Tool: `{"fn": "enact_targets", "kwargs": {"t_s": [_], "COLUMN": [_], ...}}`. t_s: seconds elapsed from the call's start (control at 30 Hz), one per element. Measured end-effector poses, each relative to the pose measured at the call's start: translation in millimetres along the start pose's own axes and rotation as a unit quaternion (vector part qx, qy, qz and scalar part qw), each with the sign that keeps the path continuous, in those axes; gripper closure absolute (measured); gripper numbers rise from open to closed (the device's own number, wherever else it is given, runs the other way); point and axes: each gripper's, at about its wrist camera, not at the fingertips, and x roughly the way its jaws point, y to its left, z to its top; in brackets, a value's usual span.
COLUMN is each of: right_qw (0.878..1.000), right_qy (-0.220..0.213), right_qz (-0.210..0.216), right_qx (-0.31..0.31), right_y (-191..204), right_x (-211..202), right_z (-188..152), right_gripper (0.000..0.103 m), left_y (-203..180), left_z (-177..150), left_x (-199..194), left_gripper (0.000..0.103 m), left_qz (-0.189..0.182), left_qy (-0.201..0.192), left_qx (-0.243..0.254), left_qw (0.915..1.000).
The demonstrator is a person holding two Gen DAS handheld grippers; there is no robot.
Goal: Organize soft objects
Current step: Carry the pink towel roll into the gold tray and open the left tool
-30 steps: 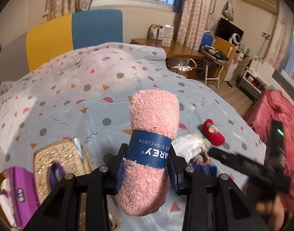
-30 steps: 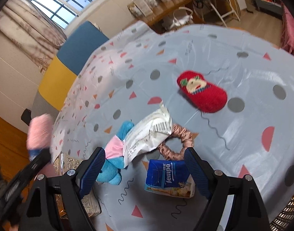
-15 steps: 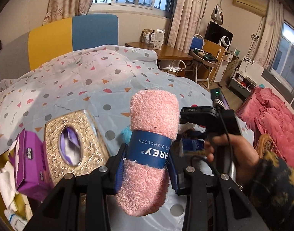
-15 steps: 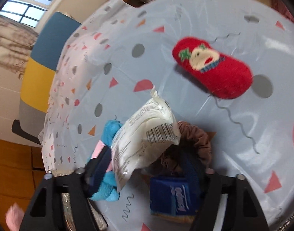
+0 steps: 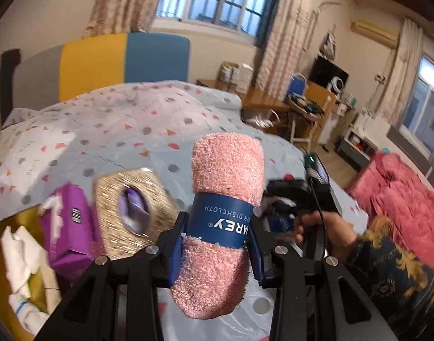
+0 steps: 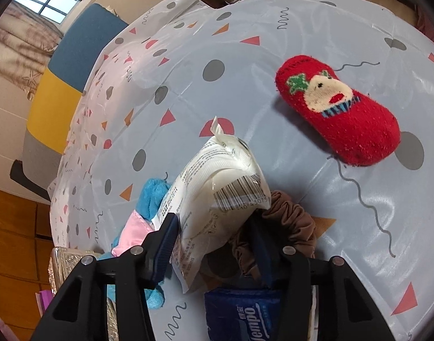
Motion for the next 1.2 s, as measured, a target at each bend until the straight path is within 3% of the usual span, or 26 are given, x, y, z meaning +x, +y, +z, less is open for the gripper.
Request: {"fn": "enact_targets", "kwargs": {"t_s": [0.3, 0.6, 0.77, 1.03, 1.2], "right_qw": [1.000, 0.998, 0.999, 0.999, 0.997], "right_qy": [-0.002, 0.001, -0.009, -0.018, -0.027], "right_qz": [0.006, 0.034, 0.024, -0.010, -0.027], "right_qx": [0.009, 0.043, 0.025, -0.032, -0.061], "right_y": [-1, -8, -3, 11, 19], "right_x": [-1, 0, 0, 0, -4], "right_z": [1, 5, 4, 3, 1], "right_gripper": [0.051, 0.050, 0.050, 0.054, 0.056], "left_y": [53, 84, 101, 138, 176], "left_z": [15, 7, -2, -18, -36], "left_x": [-22, -41, -57, -78, -81], "left_gripper": [0.064, 0.064, 0.064, 0.063, 0.063], "left_qz": [0.040, 0.069, 0.087, 0.135, 0.184], "left_qy": [-0.029, -0.045, -0.055, -0.060, -0.048], "left_qx": [-0.048, -0.071, -0.088, -0.123, -0.157], "left_qw": [0.9976, 0.9941, 0.9909, 0.9814, 0.9691]}}
